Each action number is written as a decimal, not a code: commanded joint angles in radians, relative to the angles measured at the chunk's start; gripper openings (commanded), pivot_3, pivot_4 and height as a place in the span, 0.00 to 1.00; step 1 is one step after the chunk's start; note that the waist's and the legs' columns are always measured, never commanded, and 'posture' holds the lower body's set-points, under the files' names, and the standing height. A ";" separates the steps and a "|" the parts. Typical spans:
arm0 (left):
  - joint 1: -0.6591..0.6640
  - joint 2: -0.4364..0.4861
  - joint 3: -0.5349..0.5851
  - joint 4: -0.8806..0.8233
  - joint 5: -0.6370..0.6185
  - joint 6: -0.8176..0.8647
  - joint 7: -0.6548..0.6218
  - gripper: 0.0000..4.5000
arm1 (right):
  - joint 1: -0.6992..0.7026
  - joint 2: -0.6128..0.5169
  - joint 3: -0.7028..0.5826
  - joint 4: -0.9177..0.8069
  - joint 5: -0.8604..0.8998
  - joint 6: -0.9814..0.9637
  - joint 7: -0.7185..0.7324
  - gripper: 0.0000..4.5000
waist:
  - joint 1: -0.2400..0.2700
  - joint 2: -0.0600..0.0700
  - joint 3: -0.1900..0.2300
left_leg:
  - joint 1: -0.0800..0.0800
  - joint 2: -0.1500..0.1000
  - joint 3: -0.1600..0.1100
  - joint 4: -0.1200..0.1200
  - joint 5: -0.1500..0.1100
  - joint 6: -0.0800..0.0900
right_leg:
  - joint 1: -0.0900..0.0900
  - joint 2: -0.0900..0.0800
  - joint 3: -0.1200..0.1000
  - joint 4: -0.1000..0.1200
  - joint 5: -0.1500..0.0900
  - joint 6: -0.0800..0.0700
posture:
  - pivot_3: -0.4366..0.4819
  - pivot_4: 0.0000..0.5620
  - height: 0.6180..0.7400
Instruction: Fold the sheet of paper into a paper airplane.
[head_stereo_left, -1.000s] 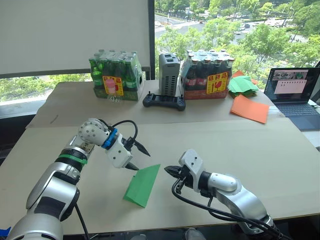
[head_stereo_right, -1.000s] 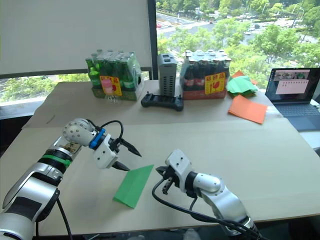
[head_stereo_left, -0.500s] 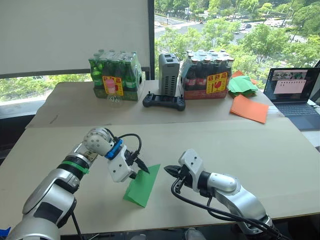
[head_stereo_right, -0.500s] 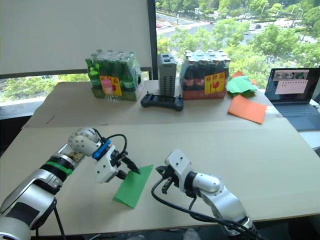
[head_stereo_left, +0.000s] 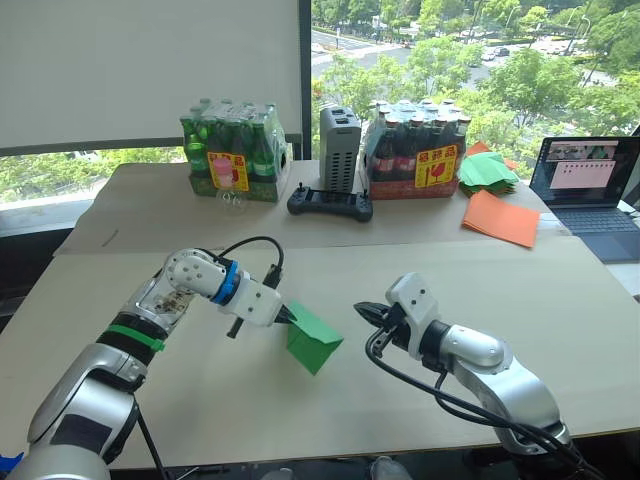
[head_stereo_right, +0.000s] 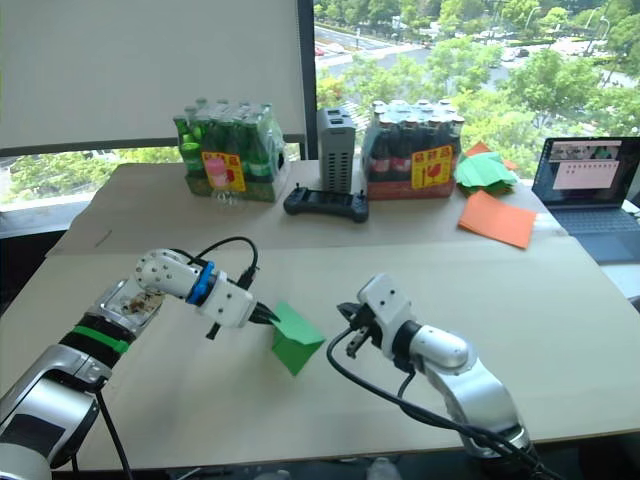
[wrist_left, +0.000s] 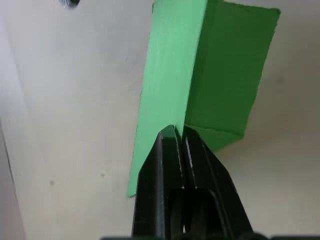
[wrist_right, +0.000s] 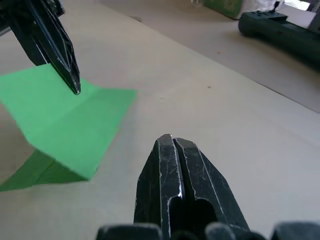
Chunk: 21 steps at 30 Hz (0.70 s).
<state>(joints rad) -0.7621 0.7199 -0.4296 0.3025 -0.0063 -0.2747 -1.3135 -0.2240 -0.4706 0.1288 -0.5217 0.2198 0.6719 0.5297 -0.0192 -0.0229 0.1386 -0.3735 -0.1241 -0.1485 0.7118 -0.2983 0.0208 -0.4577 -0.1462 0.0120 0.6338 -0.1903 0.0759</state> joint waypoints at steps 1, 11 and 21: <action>0.064 -0.021 0.033 -0.238 0.047 0.440 0.114 0.01 | -0.005 -0.046 -0.032 -0.054 -0.038 -0.064 -0.005 0.00 | -0.001 0.000 0.000 | 0.000 0.000 0.000 0.000 0.000 0.000 | 0.000 0.000 0.000 0.000 0.000 0.000 | 0.48 0.27 0.64; 0.206 -0.033 0.045 -0.521 0.068 0.842 0.211 0.25 | -0.001 -0.066 0.017 0.003 -0.085 -0.163 0.020 0.00 | 0.005 0.000 0.000 | 0.001 0.001 0.002 0.000 0.000 -0.001 | 0.000 0.000 0.002 0.002 0.000 0.000 | 0.48 0.27 0.64; 0.266 0.073 0.276 -0.624 -0.177 0.829 0.103 0.63 | 0.006 -0.043 0.064 -0.046 -0.072 -0.184 0.059 0.51 | 0.002 0.000 0.000 | 0.002 0.001 0.002 -0.001 0.001 -0.002 | -0.001 0.000 0.002 0.001 0.000 -0.001 | 0.48 0.27 0.64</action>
<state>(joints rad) -0.5030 0.7796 -0.2034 -0.3030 -0.1403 0.5830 -1.1898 -0.2156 -0.5219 0.1744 -0.5036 0.1406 0.5161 0.5786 -0.0174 -0.0225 0.1390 -0.3718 -0.1227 -0.1463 0.7105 -0.2976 0.0190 -0.4586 -0.1463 0.0140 0.6354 -0.1904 0.0751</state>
